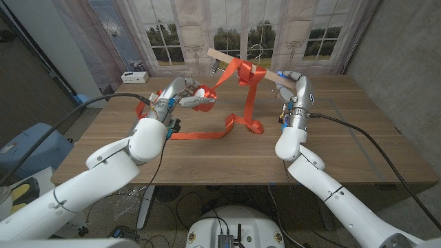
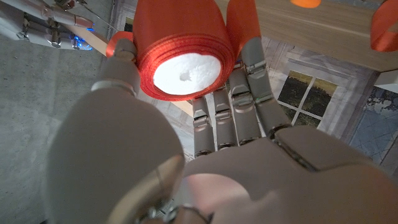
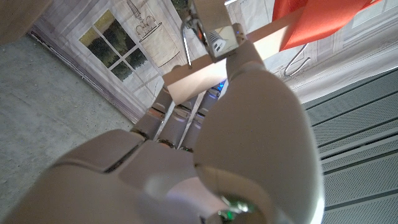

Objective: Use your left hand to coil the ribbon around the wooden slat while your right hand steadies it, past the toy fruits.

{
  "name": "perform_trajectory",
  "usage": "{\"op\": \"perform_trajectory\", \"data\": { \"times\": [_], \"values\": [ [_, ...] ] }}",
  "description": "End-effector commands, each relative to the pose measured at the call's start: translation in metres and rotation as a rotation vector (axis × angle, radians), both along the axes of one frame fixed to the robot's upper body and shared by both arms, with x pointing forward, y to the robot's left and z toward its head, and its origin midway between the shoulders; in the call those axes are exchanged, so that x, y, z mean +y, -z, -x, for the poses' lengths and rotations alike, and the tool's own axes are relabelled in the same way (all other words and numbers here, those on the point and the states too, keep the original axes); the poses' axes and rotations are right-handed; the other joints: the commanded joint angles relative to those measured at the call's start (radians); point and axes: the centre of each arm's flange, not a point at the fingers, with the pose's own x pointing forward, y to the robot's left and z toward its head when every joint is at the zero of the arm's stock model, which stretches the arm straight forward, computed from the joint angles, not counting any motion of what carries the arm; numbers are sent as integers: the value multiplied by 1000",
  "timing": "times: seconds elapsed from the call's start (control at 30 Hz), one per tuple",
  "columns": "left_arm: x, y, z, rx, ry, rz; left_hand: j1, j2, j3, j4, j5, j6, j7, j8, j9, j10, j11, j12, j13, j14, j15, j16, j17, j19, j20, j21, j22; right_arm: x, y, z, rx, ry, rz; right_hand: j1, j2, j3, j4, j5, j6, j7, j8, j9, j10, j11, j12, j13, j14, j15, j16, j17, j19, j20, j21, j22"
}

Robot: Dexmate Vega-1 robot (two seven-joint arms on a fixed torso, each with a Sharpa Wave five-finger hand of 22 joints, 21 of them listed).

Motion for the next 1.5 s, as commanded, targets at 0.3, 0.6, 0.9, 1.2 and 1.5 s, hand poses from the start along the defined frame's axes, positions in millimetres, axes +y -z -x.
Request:
{"op": "perform_trajectory", "data": {
  "times": [0.3, 0.6, 0.9, 1.2, 1.5],
  "values": [
    [16, 20, -17, 49, -171, -23, 234, 248, 104, -6, 4, 196, -27, -7, 165, 242, -230, -19, 219, 255, -310, 0, 8, -28, -100, -2, 1, 9, -8, -10, 261, -50, 267, 87, 115, 18, 7, -9, -5, -7, -1, 8, 63, 10, 30, 33, 0, -123, -6, 10, -15, 4, 5, 0],
    [16, 28, -22, 70, -225, -69, 236, 248, 100, -4, 3, 198, -27, -12, 159, 245, -234, -27, 209, 252, -310, 0, 8, -28, -101, -2, 1, 20, -11, -21, 373, -73, 349, 85, 116, 19, 9, -12, -11, -5, -2, 12, 54, 8, 28, 38, -6, -122, -9, 14, -19, 5, 7, 0],
    [14, 38, -30, 102, -250, -104, 238, 249, 96, -3, 2, 199, -28, -18, 154, 244, -233, -30, 210, 252, -311, 1, 8, -31, -101, -3, 1, 29, -12, -32, 467, -92, 398, 84, 117, 20, 9, -15, -12, -5, -1, 13, 51, 9, 28, 41, -8, -123, -9, 18, -22, 5, 8, 0],
    [12, 50, -39, 140, -279, -156, 242, 250, 93, -3, 1, 198, -31, -24, 148, 241, -231, -35, 209, 248, -311, 1, 9, -33, -102, -4, 1, 36, -11, -43, 551, -106, 422, 84, 120, 22, 9, -17, -17, -2, -2, 14, 48, 11, 28, 42, -12, -122, -10, 22, -24, 7, 10, 0],
    [10, 60, -50, 183, -289, -180, 246, 251, 92, -3, 0, 195, -30, -30, 144, 237, -228, -40, 208, 247, -314, 1, 9, -33, -102, -4, 1, 43, -7, -58, 626, -110, 454, 82, 122, 24, 10, -18, -19, 1, -3, 15, 42, 12, 26, 44, -14, -121, -11, 25, -25, 7, 12, 0]
  ]
}}
